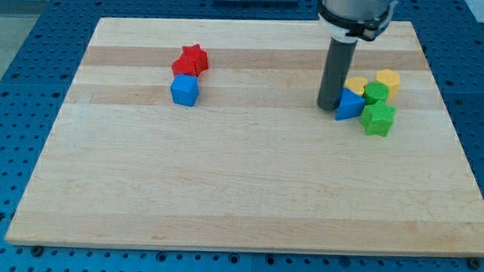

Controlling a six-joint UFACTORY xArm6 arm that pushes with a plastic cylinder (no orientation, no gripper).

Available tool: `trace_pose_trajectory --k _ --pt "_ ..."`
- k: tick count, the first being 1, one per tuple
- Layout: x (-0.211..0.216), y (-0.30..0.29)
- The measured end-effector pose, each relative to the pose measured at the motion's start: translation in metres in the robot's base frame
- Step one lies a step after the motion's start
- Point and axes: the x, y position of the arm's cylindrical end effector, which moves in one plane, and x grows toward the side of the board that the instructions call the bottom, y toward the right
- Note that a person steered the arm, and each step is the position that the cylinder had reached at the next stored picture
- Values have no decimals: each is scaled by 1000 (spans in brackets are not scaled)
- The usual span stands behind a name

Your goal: Move the blue cube diagonally to the red circle

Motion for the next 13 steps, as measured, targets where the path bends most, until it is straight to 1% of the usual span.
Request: trace_pose_trajectory --k 3,4,6,8,10,13 --pt "0 8" --pt "0 -10" --pt "-28 -100" --pt "-28 -186" --pt "-28 -253" --pt "-26 -326"
